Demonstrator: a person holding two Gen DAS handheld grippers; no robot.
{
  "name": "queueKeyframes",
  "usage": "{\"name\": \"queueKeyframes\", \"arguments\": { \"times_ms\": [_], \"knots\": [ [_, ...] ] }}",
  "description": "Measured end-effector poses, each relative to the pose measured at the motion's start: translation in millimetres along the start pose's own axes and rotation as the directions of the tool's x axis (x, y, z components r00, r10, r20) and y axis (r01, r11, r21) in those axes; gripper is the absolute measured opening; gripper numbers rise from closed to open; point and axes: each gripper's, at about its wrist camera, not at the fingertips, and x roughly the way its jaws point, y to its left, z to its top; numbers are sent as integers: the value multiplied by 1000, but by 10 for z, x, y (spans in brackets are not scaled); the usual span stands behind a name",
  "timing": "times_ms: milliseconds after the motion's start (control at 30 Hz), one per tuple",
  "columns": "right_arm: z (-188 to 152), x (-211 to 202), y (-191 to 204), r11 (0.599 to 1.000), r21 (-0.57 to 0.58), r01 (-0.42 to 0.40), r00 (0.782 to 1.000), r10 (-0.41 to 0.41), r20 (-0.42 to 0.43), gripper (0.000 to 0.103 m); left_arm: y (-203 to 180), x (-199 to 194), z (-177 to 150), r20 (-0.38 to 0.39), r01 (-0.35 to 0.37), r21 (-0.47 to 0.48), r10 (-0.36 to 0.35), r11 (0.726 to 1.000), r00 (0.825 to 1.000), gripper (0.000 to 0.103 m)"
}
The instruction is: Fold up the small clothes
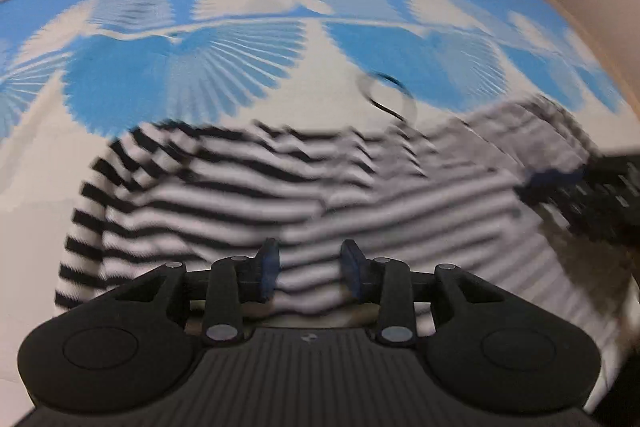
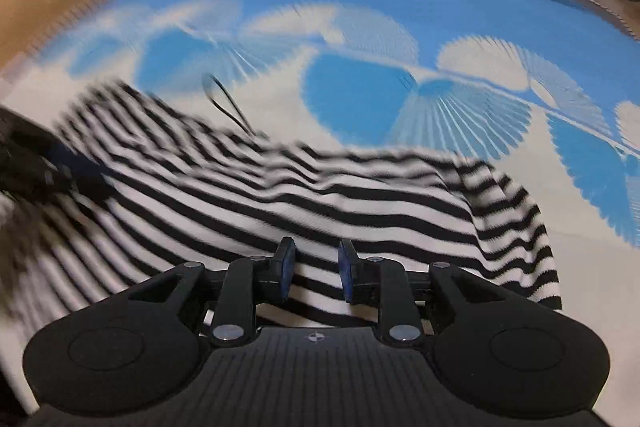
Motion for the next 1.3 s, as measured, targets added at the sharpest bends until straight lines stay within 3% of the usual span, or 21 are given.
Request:
{"name": "queueKeyframes", "arguments": {
  "times_ms": [133, 267, 333, 400, 500, 567, 633, 700, 767, 867, 933, 1000, 1067, 1200, 1300],
  "knots": [
    [41, 40, -25, 997, 58, 55, 998, -56, 8, 12, 208, -5, 76, 9, 6, -143, -4, 990, 1000, 37],
    [63, -140, -47, 994, 69, 87, 995, -89, 38, 15, 440, -341, 96, 42, 102, -243, -95, 965, 995, 38],
    [38, -347, -173, 992, 105, 73, 994, -81, 76, 21, 506, -537, 31, 28, 147, -230, -144, 962, 989, 38],
    [-29, -563, -317, 989, 145, 26, 995, -40, 94, 30, 543, -617, -58, -16, 146, -187, -152, 971, 988, 38],
    [-241, -821, -452, 988, 153, -26, 998, 16, 64, 36, 540, -555, -163, -80, 151, -137, -163, 979, 983, 38],
    [-418, -878, -509, 993, 119, -8, 1000, 7, 7, 38, 539, -362, -227, -141, 96, -130, -114, 987, 983, 38],
    [-610, -786, -601, 994, 100, 40, 994, -30, -103, 39, 535, -214, -287, -183, 57, -116, -78, 992, 980, 38],
    [-777, -720, -704, 991, 102, 93, 979, -72, -190, 38, 552, -264, -295, -163, 60, -137, -82, 989, 983, 38],
    [-823, -848, -753, 987, 124, 99, 984, -79, -161, 38, 577, -426, -309, -131, 69, -176, -93, 982, 987, 37],
    [-874, -1072, -829, 980, 188, 68, 993, -49, -104, 38, 593, -743, -388, -82, 136, -162, -151, 977, 985, 37],
    [-985, -1068, -853, 981, 177, 85, 988, -60, -139, 38, 636, -799, -484, -138, 125, -137, -144, 983, 980, 37],
    [-1139, -971, -852, 983, 141, 115, 973, -83, -216, 38, 694, -709, -617, -236, 59, -108, -84, 992, 968, 35],
    [-1220, -956, -831, 986, 119, 115, 971, -87, -221, 38, 751, -595, -734, -317, -4, -52, -13, 999, 948, 21],
    [-1209, -1082, -856, 981, 148, 124, 979, -96, -182, 38, 869, -813, -761, -260, 55, -97, -78, 994, 962, 21],
    [-1206, -1103, -847, 981, 131, 146, 973, -118, -197, 38, 943, -847, -871, -295, 63, -85, -85, 994, 952, 21]
  ]
}}
